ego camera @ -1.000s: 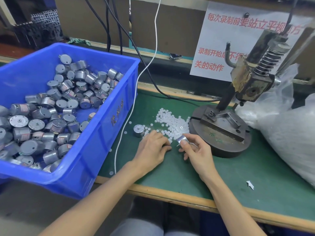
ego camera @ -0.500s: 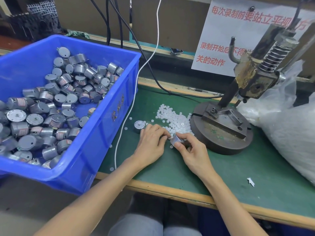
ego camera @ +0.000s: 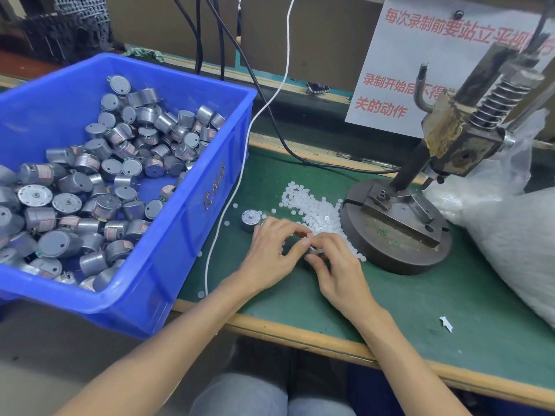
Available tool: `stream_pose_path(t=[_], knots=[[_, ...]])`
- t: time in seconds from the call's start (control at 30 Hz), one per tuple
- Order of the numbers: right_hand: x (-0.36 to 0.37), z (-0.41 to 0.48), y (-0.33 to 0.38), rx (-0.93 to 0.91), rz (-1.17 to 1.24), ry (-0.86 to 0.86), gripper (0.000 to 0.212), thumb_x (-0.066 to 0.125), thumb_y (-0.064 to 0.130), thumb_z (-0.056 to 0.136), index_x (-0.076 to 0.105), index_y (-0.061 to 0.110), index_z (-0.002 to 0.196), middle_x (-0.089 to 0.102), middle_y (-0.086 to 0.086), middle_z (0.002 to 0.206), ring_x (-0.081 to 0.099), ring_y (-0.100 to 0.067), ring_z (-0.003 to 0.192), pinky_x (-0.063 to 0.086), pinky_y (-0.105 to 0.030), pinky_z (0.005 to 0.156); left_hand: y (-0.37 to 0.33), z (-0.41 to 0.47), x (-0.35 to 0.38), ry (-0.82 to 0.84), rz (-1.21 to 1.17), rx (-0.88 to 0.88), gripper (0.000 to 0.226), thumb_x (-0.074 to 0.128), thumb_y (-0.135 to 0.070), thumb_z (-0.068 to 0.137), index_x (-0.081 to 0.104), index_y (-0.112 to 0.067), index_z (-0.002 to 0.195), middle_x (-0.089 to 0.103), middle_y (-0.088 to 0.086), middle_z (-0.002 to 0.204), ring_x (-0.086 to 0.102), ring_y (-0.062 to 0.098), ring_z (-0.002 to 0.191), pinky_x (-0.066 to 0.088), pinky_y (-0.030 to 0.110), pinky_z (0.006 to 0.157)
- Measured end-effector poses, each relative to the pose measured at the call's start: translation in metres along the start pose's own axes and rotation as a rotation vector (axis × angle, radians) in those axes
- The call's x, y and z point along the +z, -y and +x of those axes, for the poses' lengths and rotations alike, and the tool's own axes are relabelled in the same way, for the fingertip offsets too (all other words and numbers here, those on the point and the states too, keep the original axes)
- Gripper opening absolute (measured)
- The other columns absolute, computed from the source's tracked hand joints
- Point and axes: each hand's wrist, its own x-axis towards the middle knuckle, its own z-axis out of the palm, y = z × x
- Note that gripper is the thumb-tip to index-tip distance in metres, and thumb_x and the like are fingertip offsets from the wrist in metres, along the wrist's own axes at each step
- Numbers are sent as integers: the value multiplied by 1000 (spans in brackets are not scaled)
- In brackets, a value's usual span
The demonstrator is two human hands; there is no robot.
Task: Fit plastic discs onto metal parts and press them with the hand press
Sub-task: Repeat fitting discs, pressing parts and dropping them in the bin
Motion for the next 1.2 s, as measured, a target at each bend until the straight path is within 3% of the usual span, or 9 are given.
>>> stream_pose_path(t=[0.13,0.33,0.47,0.53,0.6,0.77,0.93,1.07,1.2], knots=[[2,-1,1,-64,-60,-10,21,57,3,85,62,3,106,57,-12,103,53,-8,84,43,-19,72,4,0,0,22,-28,0,9,58,-24,91,64,-22,97,55,-22,90,37,4,91,28,28,90],[2,-1,1,-51,-58,19,21,59,2,85,64,0,106,59,-9,101,53,-6,83,42,-16,71,5,0,2,50,-7,-40,25,44,-30,81,62,-23,97,53,-24,90,35,1,94,25,28,93],[-8,6,7,400,428,-79,13,61,4,90,62,11,101,64,8,85,57,1,66,44,-12,62,-2,1,4,112,76,63,54,46,-22,69,57,-23,122,53,-20,107,34,2,101,21,22,90],[-22,12,7,650,767,-178,6,56,14,94,58,10,98,63,-1,76,54,-9,56,43,-20,50,-10,7,9,133,93,138,56,54,-24,73,52,-28,129,54,-18,115,36,4,104,21,22,90],[-42,19,3,803,955,-222,21,50,27,96,52,6,96,59,-10,74,48,-10,46,37,-20,42,-24,20,18,103,80,187,50,65,-31,81,53,-29,129,57,-17,114,40,6,102,25,25,90],[-89,34,-17,914,755,-219,35,35,39,102,44,5,107,51,-14,74,40,-10,37,26,-19,35,-64,67,50,133,-14,172,42,70,-41,79,60,-28,118,60,-18,95,45,11,92,26,29,86],[-114,34,-35,873,638,-234,23,31,27,104,48,12,98,58,-11,73,44,-11,37,28,-19,36,-76,99,86,69,138,156,31,66,-49,79,63,-28,102,58,-9,94,43,13,95,19,27,76],[-111,25,-45,791,483,-275,22,38,10,99,51,23,113,68,-8,66,50,-14,37,33,-17,36,-75,114,103,-73,238,135,34,68,-50,75,61,-22,92,49,-4,99,38,16,96,17,24,75],[-119,23,-55,743,365,-396,22,45,4,90,58,17,102,65,4,56,48,-8,39,40,-22,50,-81,125,114,-41,216,105,38,70,-49,73,58,-23,99,57,-8,100,46,16,98,17,24,75]])
